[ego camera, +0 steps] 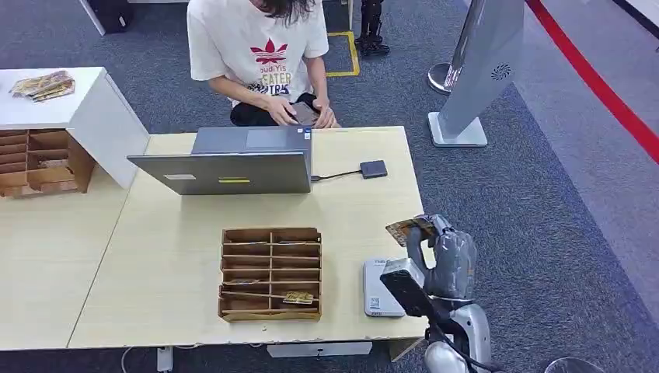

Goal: Pass the card to the sensor for recognition and then transmit it.

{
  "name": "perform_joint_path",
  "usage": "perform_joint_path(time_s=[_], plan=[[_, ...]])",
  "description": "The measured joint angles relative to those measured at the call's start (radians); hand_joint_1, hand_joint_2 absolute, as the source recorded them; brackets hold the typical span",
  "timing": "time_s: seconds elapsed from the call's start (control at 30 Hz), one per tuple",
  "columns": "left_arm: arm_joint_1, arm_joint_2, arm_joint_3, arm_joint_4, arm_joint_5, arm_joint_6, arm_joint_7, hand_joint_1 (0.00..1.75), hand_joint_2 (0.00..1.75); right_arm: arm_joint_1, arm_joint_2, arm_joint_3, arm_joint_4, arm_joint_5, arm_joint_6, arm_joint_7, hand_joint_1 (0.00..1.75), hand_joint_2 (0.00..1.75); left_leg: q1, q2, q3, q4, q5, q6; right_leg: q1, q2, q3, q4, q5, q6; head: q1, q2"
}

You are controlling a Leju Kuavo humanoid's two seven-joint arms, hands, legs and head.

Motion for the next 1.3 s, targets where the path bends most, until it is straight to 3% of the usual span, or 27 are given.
perform_joint_path(time_s=[0.23, 0.37, 0.5, 0.63, 0.93, 1.3], plan=[[0.013, 0.001, -0.095, -0.006, 0.061, 0.002, 0.036, 0.00, 0.00, -0.011, 0.021, 0.002, -0.038, -0.003, -0.002, -0.015, 1.75, 1.75, 0.000, 0.000, 0.000, 0.000, 0.000, 0.000, 0.000, 0.000, 0.000, 0.000, 0.000, 0.000, 0.000, 0.000], [0.043, 0.001, -0.168, -0.054, 0.095, 0.004, 0.097, 0.00, 0.00, -0.081, 0.026, 0.028, -0.035, -0.003, 0.012, -0.016, 1.75, 1.75, 0.000, 0.002, 0.000, 0.000, 0.000, 0.000, 0.000, 0.001, 0.000, 0.000, 0.000, 0.000, 0.000, 0.000], [0.055, 0.001, -0.220, -0.096, 0.061, -0.010, 0.133, 0.00, 0.00, -0.190, 0.038, 0.062, -0.004, 0.004, 0.063, 0.009, 1.75, 1.75, 0.000, 0.001, -0.001, 0.000, 0.000, 0.000, 0.000, 0.001, 0.000, 0.000, 0.000, 0.000, 0.000, 0.000], [0.053, 0.008, -0.246, -0.103, -0.008, -0.039, 0.132, 0.00, 0.00, -0.338, 0.059, 0.097, 0.113, 0.057, 0.101, 0.068, 1.75, 1.75, 0.000, 0.001, 0.001, 0.000, 0.001, -0.001, 0.000, 0.002, 0.000, 0.001, 0.001, -0.001, 0.000, 0.000], [0.047, 0.016, -0.254, -0.086, -0.084, -0.064, 0.089, 0.00, 0.00, -0.611, 0.092, 0.112, 0.453, 0.206, 0.081, 0.159, 1.75, 1.75, 0.000, 0.000, 0.001, 0.000, 0.002, 0.000, 0.000, 0.001, 0.000, 0.001, 0.001, -0.001, 0.000, 0.000], [0.034, 0.022, -0.254, -0.054, -0.113, -0.069, 0.069, 0.00, 0.00, -0.756, 0.092, 0.089, 0.676, 0.346, 0.048, 0.243, 1.75, 1.75, 0.000, 0.001, 0.001, 0.000, 0.002, 0.000, 0.000, 0.001, 0.000, 0.001, 0.001, -0.001, 0.000, 0.000]])
